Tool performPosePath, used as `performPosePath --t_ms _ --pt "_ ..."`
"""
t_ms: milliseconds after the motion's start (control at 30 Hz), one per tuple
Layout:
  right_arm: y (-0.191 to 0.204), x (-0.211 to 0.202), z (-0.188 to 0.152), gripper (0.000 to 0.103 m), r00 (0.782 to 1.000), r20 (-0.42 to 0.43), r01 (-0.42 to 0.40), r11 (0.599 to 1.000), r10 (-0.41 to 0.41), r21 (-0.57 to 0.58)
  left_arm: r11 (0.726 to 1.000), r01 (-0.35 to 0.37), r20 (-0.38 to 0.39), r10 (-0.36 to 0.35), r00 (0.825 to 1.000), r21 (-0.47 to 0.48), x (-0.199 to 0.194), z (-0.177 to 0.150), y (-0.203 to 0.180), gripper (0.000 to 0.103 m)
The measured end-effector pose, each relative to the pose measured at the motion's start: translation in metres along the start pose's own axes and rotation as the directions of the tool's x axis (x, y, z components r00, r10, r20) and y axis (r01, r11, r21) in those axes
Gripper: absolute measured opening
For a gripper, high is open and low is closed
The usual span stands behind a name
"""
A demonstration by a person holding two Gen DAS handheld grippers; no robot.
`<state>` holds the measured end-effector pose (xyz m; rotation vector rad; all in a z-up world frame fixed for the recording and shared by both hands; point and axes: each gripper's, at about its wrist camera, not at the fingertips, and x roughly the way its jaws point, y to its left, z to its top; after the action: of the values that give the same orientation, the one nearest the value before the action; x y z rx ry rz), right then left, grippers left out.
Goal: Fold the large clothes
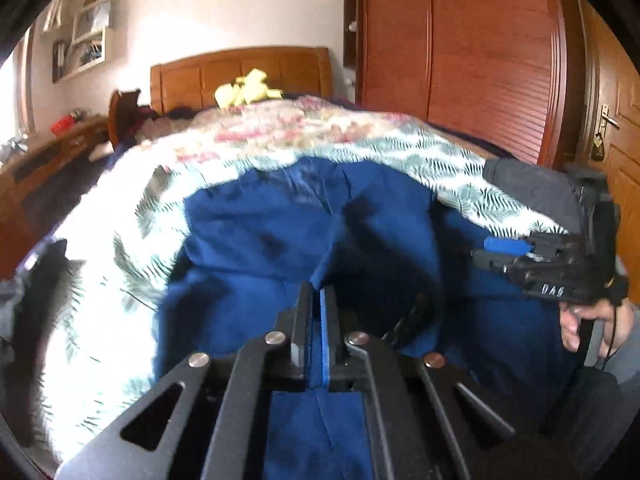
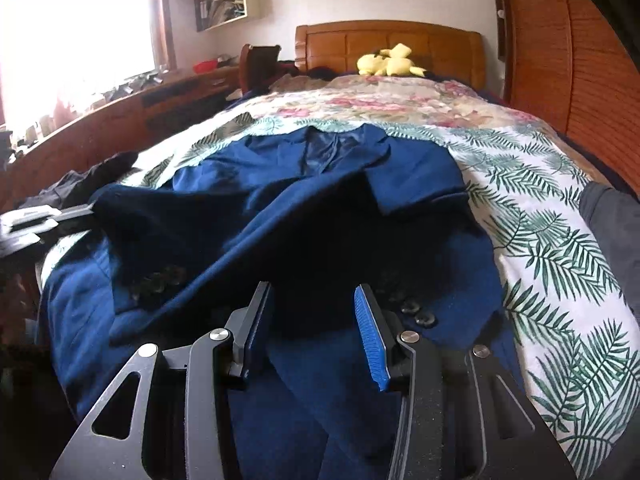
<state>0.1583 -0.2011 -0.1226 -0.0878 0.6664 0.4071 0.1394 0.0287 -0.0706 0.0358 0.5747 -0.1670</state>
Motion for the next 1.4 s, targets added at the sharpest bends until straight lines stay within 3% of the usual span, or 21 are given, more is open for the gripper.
performPosePath --t_ms 133,300,533,800,1100,1400 --pt "0.000 -0.006 0.002 0.042 1.000 0.017 -0.018 1.000 0.018 -0.007 0.998 -0.069 0.029 0.069 0.997 0.015 -0.017 0.020 0.012 0.000" --pt "-0.002 -0.016 0.000 0.043 0.999 0.035 -0.030 0.999 0.031 -0.020 0.989 -0.146 -0.006 0.146 0.989 -0.005 -0.007 0.033 0.037 0.000" --pt "-0.011 -0.019 -0.008 0.043 0.999 0.027 -0.018 0.999 0.019 -0.039 0.988 -0.146 -0.091 0.142 0.986 -0.043 0.013 0.025 0.047 0.003" --pt "-0.022 -0.017 -0.017 0.043 1.000 0.001 0.000 0.999 0.000 -0.043 0.987 -0.127 -0.137 0.113 0.984 -0.096 0.003 -0.007 0.050 0.016" --pt "-0.014 -0.010 -0.022 0.043 1.000 -0.024 -0.005 0.998 0.003 -0.065 0.982 -0.163 -0.236 0.137 0.962 -0.097 -0.003 -0.061 0.063 0.023" --pt "-0.002 0.005 -0.024 0.044 0.998 -0.055 0.010 0.995 -0.016 -0.095 0.972 -0.204 -0.302 0.163 0.939 -0.113 0.006 -0.093 0.089 0.027"
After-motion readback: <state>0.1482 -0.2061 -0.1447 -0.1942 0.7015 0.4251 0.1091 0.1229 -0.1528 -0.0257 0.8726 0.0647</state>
